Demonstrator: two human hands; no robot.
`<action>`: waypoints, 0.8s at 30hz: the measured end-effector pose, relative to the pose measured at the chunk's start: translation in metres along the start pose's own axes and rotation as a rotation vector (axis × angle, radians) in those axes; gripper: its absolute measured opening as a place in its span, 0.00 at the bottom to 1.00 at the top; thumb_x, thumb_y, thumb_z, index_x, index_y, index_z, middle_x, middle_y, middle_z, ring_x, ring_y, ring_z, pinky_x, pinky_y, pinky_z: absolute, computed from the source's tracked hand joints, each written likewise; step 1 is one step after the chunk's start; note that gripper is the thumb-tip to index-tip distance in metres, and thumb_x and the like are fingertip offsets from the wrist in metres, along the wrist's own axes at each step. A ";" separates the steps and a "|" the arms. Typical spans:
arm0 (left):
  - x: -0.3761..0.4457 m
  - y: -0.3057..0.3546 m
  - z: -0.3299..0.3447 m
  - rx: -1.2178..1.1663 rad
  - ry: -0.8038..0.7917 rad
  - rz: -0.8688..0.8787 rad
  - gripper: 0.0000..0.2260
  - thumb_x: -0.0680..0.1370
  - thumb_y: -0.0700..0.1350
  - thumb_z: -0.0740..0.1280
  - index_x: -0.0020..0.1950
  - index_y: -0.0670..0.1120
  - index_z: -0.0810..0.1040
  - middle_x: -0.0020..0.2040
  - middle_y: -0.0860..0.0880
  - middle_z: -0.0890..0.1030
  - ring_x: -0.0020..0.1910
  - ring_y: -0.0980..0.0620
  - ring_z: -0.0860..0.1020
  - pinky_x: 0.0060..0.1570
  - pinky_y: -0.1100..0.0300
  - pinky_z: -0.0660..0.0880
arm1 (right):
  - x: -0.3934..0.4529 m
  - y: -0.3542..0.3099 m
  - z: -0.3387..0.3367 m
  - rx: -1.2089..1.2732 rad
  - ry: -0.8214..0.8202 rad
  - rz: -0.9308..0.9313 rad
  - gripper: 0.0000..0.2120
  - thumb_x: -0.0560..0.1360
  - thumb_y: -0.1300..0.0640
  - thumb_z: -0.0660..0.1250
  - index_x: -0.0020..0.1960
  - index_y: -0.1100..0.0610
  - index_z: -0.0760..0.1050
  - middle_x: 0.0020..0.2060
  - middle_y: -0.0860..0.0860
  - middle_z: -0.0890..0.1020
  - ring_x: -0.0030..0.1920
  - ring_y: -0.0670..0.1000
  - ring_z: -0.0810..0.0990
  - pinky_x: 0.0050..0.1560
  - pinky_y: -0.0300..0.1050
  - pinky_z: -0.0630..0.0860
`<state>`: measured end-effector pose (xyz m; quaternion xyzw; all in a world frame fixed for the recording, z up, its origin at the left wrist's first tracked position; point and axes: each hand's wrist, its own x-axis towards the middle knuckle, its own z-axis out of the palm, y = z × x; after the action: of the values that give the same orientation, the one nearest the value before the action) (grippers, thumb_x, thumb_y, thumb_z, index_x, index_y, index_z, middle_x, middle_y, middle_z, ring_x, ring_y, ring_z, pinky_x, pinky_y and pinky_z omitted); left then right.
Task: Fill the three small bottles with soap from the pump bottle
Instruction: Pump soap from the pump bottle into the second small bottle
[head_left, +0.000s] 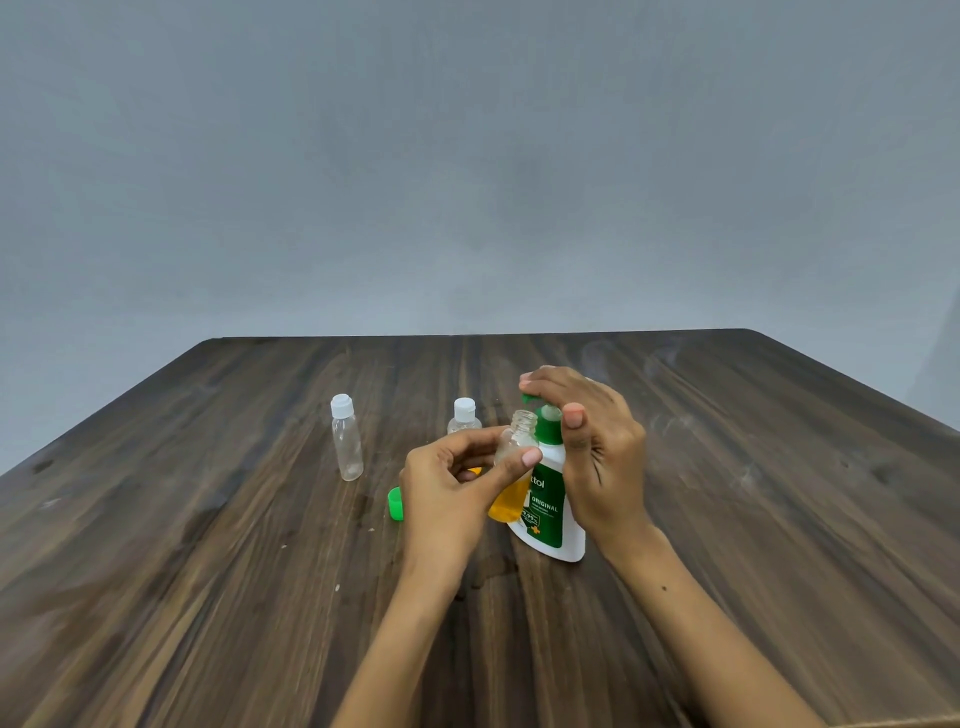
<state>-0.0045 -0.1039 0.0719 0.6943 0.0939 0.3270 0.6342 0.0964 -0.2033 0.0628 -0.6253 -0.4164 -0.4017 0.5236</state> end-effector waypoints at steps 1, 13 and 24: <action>0.000 0.000 0.000 -0.001 0.000 0.000 0.16 0.62 0.51 0.77 0.47 0.49 0.85 0.43 0.51 0.87 0.46 0.53 0.85 0.54 0.46 0.80 | 0.000 0.000 0.001 0.000 0.006 0.000 0.30 0.84 0.43 0.46 0.52 0.60 0.82 0.52 0.50 0.84 0.59 0.49 0.80 0.58 0.55 0.74; 0.001 0.002 -0.002 -0.008 -0.007 0.009 0.14 0.63 0.51 0.77 0.47 0.50 0.85 0.43 0.52 0.87 0.47 0.52 0.85 0.56 0.42 0.78 | 0.002 0.002 0.000 -0.015 0.005 -0.005 0.30 0.84 0.43 0.46 0.52 0.59 0.82 0.52 0.49 0.84 0.57 0.47 0.80 0.57 0.54 0.74; 0.000 0.002 -0.001 -0.016 -0.002 -0.005 0.14 0.62 0.51 0.78 0.46 0.52 0.85 0.43 0.52 0.87 0.47 0.52 0.85 0.56 0.41 0.78 | -0.002 0.002 -0.001 -0.004 -0.002 -0.013 0.30 0.84 0.43 0.45 0.53 0.59 0.82 0.54 0.49 0.83 0.59 0.47 0.79 0.58 0.55 0.73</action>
<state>-0.0053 -0.1031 0.0734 0.6892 0.0922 0.3255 0.6408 0.0973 -0.2048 0.0609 -0.6239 -0.4204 -0.4052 0.5193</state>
